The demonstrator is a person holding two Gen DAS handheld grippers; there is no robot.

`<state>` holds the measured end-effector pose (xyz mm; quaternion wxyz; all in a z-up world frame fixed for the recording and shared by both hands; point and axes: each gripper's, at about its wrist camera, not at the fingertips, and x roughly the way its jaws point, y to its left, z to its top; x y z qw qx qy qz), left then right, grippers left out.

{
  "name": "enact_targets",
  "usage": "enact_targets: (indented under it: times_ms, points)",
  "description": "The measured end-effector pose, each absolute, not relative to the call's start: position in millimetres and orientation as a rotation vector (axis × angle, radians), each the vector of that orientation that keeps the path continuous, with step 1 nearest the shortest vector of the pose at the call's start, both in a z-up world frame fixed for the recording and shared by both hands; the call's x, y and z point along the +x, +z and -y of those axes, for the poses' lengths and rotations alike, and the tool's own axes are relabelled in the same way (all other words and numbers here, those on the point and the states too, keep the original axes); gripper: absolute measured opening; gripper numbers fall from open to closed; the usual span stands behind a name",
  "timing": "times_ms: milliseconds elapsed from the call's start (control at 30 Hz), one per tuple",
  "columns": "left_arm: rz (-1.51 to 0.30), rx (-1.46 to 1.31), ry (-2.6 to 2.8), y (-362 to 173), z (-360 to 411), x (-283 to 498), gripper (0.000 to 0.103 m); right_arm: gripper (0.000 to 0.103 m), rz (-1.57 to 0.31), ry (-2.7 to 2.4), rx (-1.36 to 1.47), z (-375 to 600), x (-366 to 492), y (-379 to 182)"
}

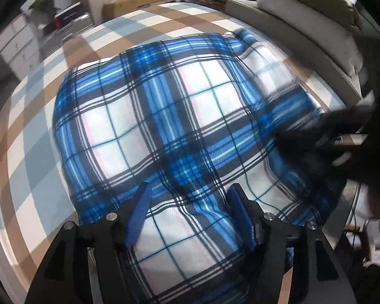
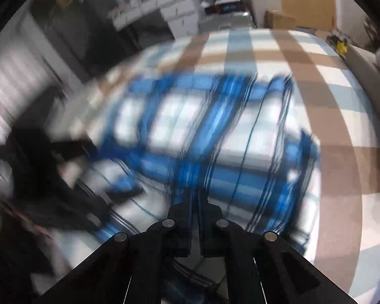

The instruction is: Fold large clothes

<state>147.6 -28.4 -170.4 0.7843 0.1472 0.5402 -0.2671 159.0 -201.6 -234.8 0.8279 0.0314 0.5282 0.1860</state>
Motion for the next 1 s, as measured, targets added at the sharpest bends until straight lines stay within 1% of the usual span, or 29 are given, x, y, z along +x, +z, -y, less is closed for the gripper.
enact_targets:
  times_ms: [33, 67, 100, 133, 233, 300, 333, 367, 433, 467, 533, 567, 633, 700, 733, 800, 833, 867, 967, 1000]
  points:
    - [-1.159, 0.328, -0.57, -165.9, 28.7, 141.4, 0.057, 0.0, -1.1, 0.393, 0.13, 208.9, 158.1, -235.6]
    - [-1.14, 0.334, -0.574, -158.8, 27.0, 131.4, 0.057, 0.0, -1.125, 0.396, 0.169, 213.0, 157.8, -235.7]
    - [-1.118, 0.326, -0.576, -152.1, 23.1, 121.6, 0.057, 0.005, -1.126, 0.419, 0.242, 220.8, 151.9, -230.4]
    - [-1.1, 0.308, -0.575, -145.9, 17.2, 111.2, 0.057, 0.006, -1.093, 0.427, 0.262, 225.7, 142.1, -222.4]
    - [-1.071, 0.275, -0.546, -147.8, -2.6, 87.6, 0.057, 0.006, -1.039, 0.447, 0.211, 225.5, 112.4, -211.2]
    - [-1.104, 0.226, -0.547, -167.3, -7.4, 89.9, 0.057, 0.006, -1.084, 0.449, 0.177, 218.6, 105.6, -228.2]
    - [-1.107, 0.213, -0.542, -175.0, -6.2, 91.6, 0.056, 0.001, -1.094, 0.44, 0.181, 218.0, 104.0, -240.3]
    - [-1.087, 0.202, -0.547, -175.9, -5.2, 92.0, 0.058, 0.0, -1.063, 0.43, 0.2, 220.4, 98.0, -238.6]
    - [-1.1, 0.18, -0.537, -168.9, -6.1, 90.4, 0.058, 0.001, -1.091, 0.419, 0.225, 221.5, 95.8, -235.2]
    - [-1.097, 0.159, -0.537, -162.0, -7.7, 87.3, 0.058, 0.006, -1.049, 0.419, 0.228, 221.7, 86.4, -222.0]
    - [-1.072, 0.177, -0.561, -153.9, -6.6, 76.1, 0.058, 0.006, -0.949, 0.468, 0.163, 215.7, 70.6, -200.4]
    - [-1.069, 0.204, -0.566, -158.0, -4.1, 73.5, 0.06, 0.006, -0.912, 0.469, 0.084, 209.1, 64.2, -194.5]
    - [-1.071, 0.258, -0.563, -175.9, 0.6, 72.4, 0.06, 0.016, -0.962, 0.433, 0.019, 201.0, 67.5, -208.3]
    - [-1.049, 0.262, -0.563, -178.4, -4.1, 72.7, 0.06, 0.016, -1.056, 0.435, 0.057, 202.9, 79.8, -233.1]
    - [-1.061, 0.257, -0.569, -174.4, -5.2, 72.6, 0.06, 0.012, -1.031, 0.436, 0.11, 209.2, 82.4, -234.5]
    - [-1.077, 0.231, -0.598, -161.0, -9.8, 77.0, 0.06, 0.015, -1.076, 0.498, 0.136, 213.4, 93.1, -228.7]
    - [-1.077, 0.214, -0.611, -150.6, -13.4, 83.2, 0.06, 0.015, -1.054, 0.499, 0.127, 215.9, 97.6, -220.8]
    - [-1.063, 0.215, -0.61, -138.5, -18.7, 78.4, 0.061, 0.016, -0.971, 0.484, 0.115, 222.3, 103.7, -201.1]
    - [-0.991, 0.275, -0.534, -115.5, -15.7, 116.1, 0.062, 0.017, -0.887, 0.468, 0.12, 228.8, 131.2, -171.9]
    - [-0.992, 0.272, -0.521, -113.4, -12.9, 138.0, 0.062, 0.02, -0.87, 0.443, 0.124, 228.4, 147.1, -166.0]
